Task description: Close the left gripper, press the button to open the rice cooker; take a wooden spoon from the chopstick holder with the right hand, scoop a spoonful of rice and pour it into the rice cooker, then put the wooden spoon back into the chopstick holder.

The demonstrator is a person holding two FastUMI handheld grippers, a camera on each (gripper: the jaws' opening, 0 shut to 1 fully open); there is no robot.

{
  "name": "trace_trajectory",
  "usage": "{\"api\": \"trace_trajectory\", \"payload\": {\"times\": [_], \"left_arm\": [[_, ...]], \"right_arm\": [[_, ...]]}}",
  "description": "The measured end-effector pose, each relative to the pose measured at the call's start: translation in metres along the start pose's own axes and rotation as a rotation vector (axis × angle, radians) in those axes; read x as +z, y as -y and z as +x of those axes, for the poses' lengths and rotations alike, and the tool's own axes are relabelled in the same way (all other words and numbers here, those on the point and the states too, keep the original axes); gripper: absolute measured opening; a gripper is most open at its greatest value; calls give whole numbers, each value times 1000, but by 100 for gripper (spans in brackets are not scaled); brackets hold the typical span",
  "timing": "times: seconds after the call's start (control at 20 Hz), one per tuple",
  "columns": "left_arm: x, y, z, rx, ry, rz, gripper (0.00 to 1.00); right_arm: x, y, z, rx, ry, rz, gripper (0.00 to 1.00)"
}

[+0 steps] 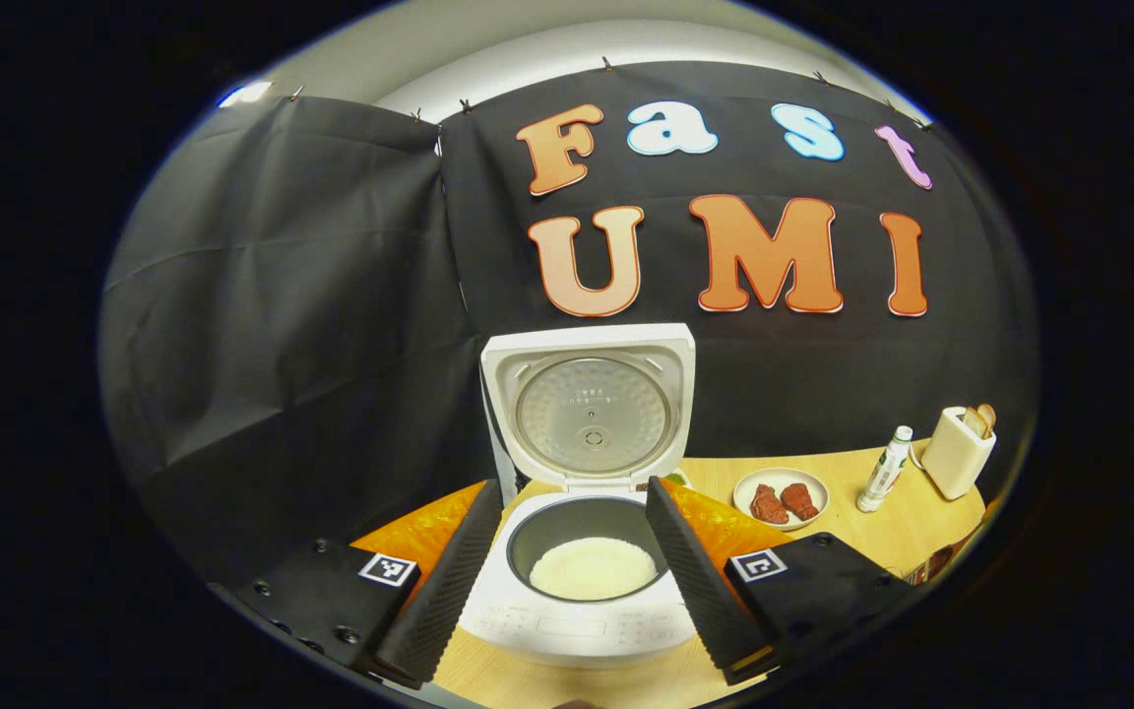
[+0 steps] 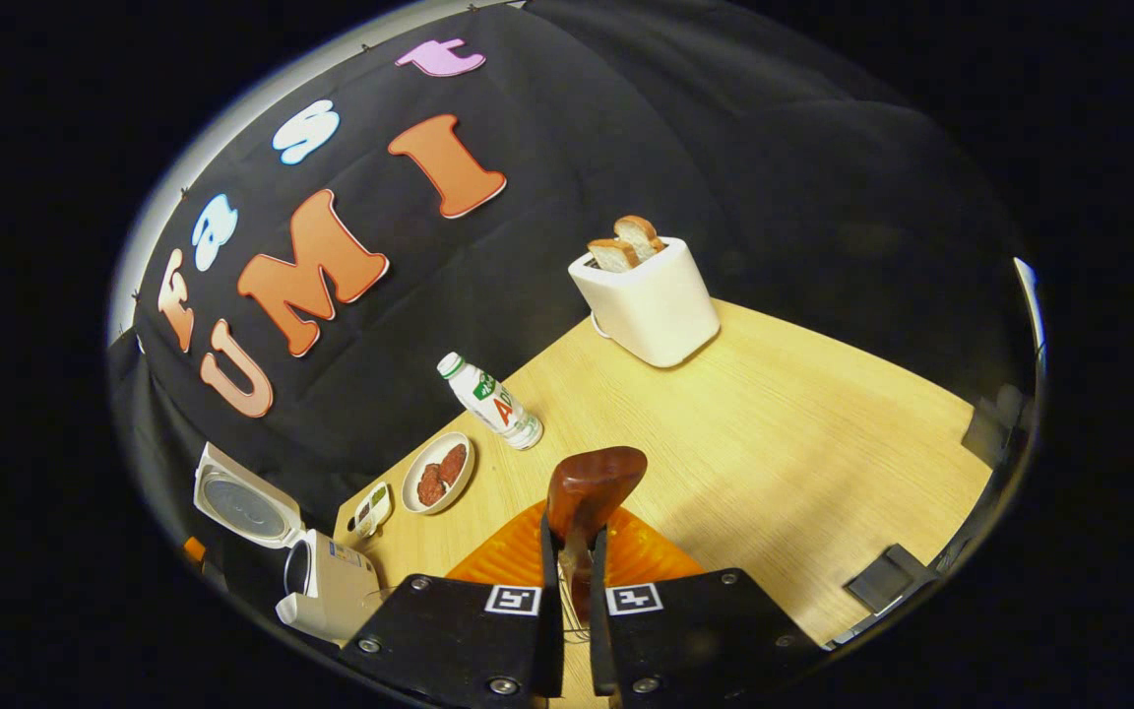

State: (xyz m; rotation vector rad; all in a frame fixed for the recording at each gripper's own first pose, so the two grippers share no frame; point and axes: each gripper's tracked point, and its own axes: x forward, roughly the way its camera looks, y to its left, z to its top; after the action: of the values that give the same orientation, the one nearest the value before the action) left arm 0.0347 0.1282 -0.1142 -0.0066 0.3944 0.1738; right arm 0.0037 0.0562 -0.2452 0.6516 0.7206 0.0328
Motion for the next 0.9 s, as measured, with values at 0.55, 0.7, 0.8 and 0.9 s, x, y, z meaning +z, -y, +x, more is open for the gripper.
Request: {"api": "trace_trajectory", "payload": {"times": [0.55,0.7,0.8,0.9], "left_arm": [[186,12,95,-210,98,-252,97],[213,8,142,-193,92,-196,100],[209,14,175,-213,11,-189,100],[192,20,207,-223,-91,-188,100]], "right_arm": [[-31,8,-28,-75,-94,-73,22],[-23,12,-53,-108,-58,-110,41],[-13,11,-71,-128,-18,-112,59],[0,13,-91,-156,47,-108,67]]}}
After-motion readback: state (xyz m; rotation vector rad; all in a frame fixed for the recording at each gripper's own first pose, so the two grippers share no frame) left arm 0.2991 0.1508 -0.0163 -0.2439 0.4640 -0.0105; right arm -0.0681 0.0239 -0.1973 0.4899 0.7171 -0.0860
